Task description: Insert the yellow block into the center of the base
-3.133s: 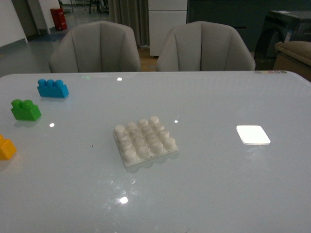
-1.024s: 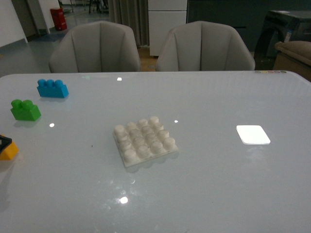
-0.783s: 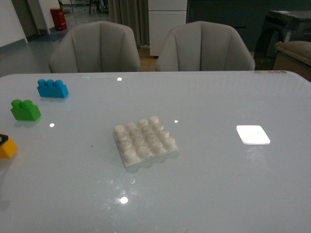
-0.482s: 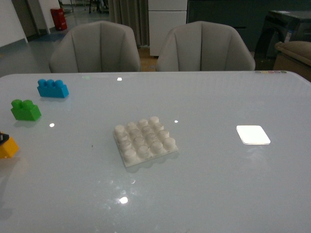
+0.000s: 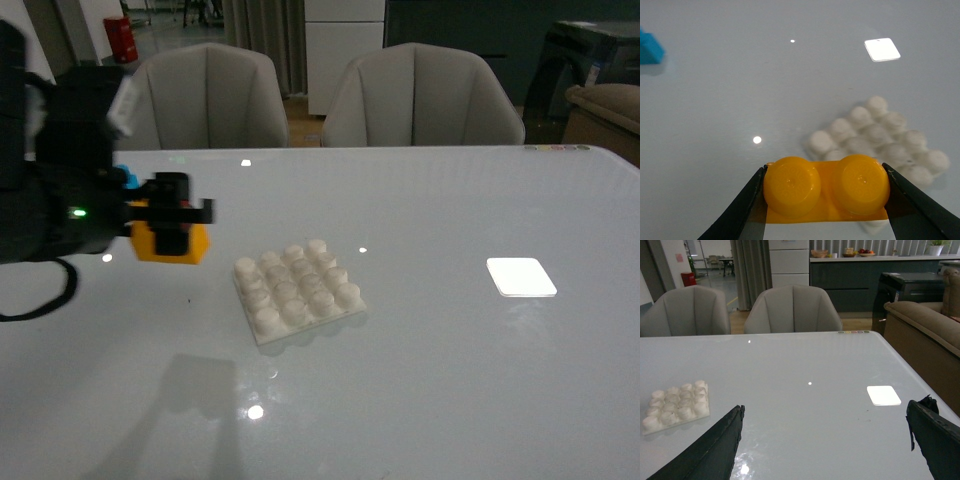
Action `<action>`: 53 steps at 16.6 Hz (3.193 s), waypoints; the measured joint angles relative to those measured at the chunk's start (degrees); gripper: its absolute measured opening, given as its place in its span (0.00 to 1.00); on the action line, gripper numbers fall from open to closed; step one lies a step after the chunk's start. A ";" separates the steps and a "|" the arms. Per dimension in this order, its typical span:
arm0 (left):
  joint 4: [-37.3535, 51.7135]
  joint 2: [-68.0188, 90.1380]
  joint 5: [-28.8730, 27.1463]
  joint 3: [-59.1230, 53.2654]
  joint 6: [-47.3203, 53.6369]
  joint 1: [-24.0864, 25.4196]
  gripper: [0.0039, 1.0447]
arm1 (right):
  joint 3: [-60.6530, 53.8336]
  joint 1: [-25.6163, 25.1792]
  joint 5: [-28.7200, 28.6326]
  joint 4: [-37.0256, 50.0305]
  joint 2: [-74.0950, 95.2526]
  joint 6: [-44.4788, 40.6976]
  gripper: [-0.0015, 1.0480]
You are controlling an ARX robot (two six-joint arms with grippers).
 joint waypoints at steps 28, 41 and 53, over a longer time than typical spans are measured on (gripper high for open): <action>-21.79 24.50 -25.20 28.63 -25.70 -16.63 0.56 | 0.00 0.00 0.00 0.00 0.00 0.02 0.94; -7.89 17.35 -19.98 23.74 -18.27 -16.61 0.94 | 0.00 0.00 0.00 0.00 0.00 0.02 0.94; -9.79 -4.26 7.82 11.85 -4.07 19.17 0.94 | 0.00 0.00 0.00 0.00 0.00 0.02 0.94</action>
